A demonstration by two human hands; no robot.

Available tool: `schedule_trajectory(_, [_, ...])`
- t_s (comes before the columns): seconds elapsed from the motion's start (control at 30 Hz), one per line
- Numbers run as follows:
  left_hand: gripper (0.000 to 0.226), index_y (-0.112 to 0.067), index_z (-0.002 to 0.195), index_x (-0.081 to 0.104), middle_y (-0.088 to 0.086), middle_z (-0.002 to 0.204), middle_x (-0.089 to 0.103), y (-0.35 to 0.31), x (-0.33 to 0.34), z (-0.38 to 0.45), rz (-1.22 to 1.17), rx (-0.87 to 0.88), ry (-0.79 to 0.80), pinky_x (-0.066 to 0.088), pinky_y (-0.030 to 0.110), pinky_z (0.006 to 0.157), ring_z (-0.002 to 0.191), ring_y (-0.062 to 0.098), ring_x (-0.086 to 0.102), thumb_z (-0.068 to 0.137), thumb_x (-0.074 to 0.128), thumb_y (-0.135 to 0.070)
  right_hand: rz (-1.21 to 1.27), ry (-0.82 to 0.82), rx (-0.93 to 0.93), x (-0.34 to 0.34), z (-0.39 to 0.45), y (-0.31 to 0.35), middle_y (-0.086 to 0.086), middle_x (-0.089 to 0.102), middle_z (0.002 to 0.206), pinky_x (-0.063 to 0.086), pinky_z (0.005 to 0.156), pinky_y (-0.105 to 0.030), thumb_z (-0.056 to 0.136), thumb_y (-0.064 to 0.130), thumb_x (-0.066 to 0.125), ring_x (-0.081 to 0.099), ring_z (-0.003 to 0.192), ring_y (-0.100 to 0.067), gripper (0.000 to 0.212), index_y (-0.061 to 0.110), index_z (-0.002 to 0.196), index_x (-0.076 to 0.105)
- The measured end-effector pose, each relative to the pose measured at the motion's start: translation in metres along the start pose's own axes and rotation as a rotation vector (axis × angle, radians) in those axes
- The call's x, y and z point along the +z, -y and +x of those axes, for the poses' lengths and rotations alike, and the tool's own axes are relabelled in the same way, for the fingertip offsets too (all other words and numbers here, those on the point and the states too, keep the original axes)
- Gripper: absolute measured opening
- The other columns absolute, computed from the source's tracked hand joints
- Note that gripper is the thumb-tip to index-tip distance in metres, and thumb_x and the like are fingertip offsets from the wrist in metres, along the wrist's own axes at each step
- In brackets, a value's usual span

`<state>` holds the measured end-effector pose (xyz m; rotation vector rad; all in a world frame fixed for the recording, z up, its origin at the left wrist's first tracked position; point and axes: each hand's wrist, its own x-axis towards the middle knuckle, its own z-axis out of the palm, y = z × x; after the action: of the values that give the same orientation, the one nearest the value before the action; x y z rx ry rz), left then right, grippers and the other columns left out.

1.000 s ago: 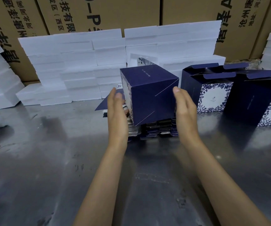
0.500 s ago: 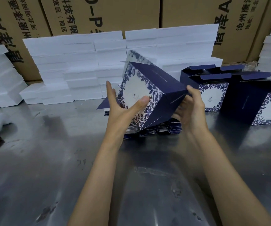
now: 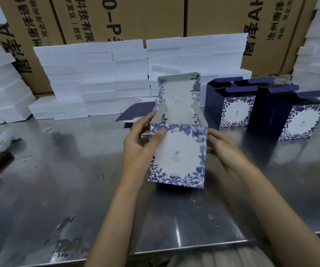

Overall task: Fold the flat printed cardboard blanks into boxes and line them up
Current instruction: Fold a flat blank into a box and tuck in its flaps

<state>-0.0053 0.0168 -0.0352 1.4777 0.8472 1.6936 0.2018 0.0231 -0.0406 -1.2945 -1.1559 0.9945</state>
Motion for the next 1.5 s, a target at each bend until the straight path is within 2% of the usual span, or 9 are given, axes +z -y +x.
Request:
schedule_trajectory(0.2, [0.032, -0.023, 0.105, 0.071, 0.002, 0.120, 0.062, -0.007, 0.007, -0.022, 0.245, 0.110, 0.092, 0.046, 0.015, 0.084, 0.108, 0.004, 0.061, 0.083, 0.076, 0.001, 0.073, -0.048, 0.021, 0.003, -0.018, 0.020, 0.001, 0.078, 0.100, 0.056, 0.072, -0.026, 0.100, 0.039, 0.061, 0.073, 0.087, -0.013, 0.031, 0.019, 0.123, 0.069])
schedule_trajectory(0.33, [0.009, -0.021, 0.089, 0.076, 0.001, 0.116, 0.058, -0.010, 0.010, -0.030, 0.236, 0.024, -0.023, 0.044, 0.009, 0.080, 0.101, -0.008, 0.059, 0.089, 0.074, -0.012, 0.166, 0.175, 0.057, 0.005, -0.023, 0.022, 0.008, 0.066, 0.135, 0.038, 0.118, -0.050, 0.073, 0.079, 0.069, 0.059, 0.131, -0.021, 0.082, 0.036, 0.141, 0.057])
schedule_trajectory(0.5, [0.019, -0.026, 0.092, 0.063, 0.004, 0.099, 0.056, -0.012, 0.014, -0.020, 0.194, -0.143, -0.136, 0.048, 0.013, 0.071, 0.075, 0.003, 0.057, 0.089, 0.072, -0.010, 0.171, 0.061, -0.009, 0.024, -0.029, 0.002, 0.004, 0.062, 0.140, 0.049, 0.108, -0.050, 0.083, 0.032, 0.071, 0.064, 0.123, -0.020, 0.064, 0.042, 0.143, 0.051])
schedule_trajectory(0.77, [0.019, -0.026, 0.089, 0.064, 0.020, 0.078, 0.054, -0.016, 0.010, -0.007, 0.313, -0.249, -0.001, 0.036, 0.026, 0.061, 0.065, 0.016, 0.046, 0.101, 0.053, -0.015, 0.182, -0.094, -0.184, 0.042, -0.031, -0.006, 0.016, 0.059, 0.142, 0.044, 0.113, -0.048, 0.080, 0.030, 0.053, 0.056, 0.131, -0.011, 0.064, 0.042, 0.142, 0.054])
schedule_trajectory(0.97, [0.033, -0.027, 0.083, 0.069, 0.000, 0.063, 0.052, -0.020, 0.003, 0.013, 0.474, -0.298, 0.145, 0.031, 0.028, 0.058, 0.048, 0.010, 0.038, 0.099, 0.048, -0.007, 0.211, -0.171, -0.244, 0.048, -0.030, -0.008, 0.018, 0.063, 0.137, 0.049, 0.109, -0.039, 0.080, 0.027, 0.051, 0.061, 0.119, 0.001, 0.061, 0.036, 0.140, 0.059])
schedule_trajectory(1.1, [0.030, -0.027, 0.084, 0.070, -0.008, 0.060, 0.055, -0.019, 0.003, 0.024, 0.564, -0.274, 0.165, 0.033, 0.020, 0.052, 0.044, 0.002, 0.041, 0.099, 0.051, -0.010, 0.237, -0.213, -0.305, 0.051, -0.029, -0.010, 0.031, 0.070, 0.112, 0.053, 0.082, -0.016, 0.081, 0.024, 0.050, 0.064, 0.093, -0.017, 0.059, 0.030, 0.139, 0.061])
schedule_trajectory(1.2, [0.035, -0.028, 0.082, 0.070, -0.017, 0.045, 0.046, -0.017, 0.002, 0.025, 0.629, -0.257, 0.177, 0.029, 0.012, 0.043, 0.040, 0.002, 0.040, 0.097, 0.049, -0.006, 0.263, -0.230, -0.324, 0.054, -0.027, -0.011, 0.040, 0.068, 0.092, 0.046, 0.065, -0.006, 0.080, 0.022, 0.048, 0.050, 0.101, -0.014, 0.060, 0.027, 0.139, 0.061])
schedule_trajectory(1.37, [0.023, -0.025, 0.085, 0.072, -0.002, 0.068, 0.058, -0.018, 0.003, 0.039, 0.609, -0.268, 0.167, 0.031, 0.011, 0.043, 0.043, 0.000, 0.042, 0.097, 0.055, -0.015, 0.234, -0.241, -0.332, 0.053, -0.022, -0.016, 0.044, 0.066, 0.090, 0.045, 0.061, -0.002, 0.081, 0.022, 0.048, 0.060, 0.079, -0.008, 0.061, 0.023, 0.141, 0.059])
schedule_trajectory(1.5, [0.029, -0.019, 0.091, 0.072, -0.005, 0.057, 0.051, -0.014, 0.004, 0.042, 0.634, -0.274, 0.213, 0.028, 0.012, 0.040, 0.036, 0.001, 0.038, 0.097, 0.047, -0.005, 0.201, -0.250, -0.318, 0.052, -0.017, -0.020, 0.044, 0.066, 0.095, 0.045, 0.065, -0.003, 0.080, 0.024, 0.049, 0.059, 0.071, 0.015, 0.061, 0.024, 0.140, 0.059])
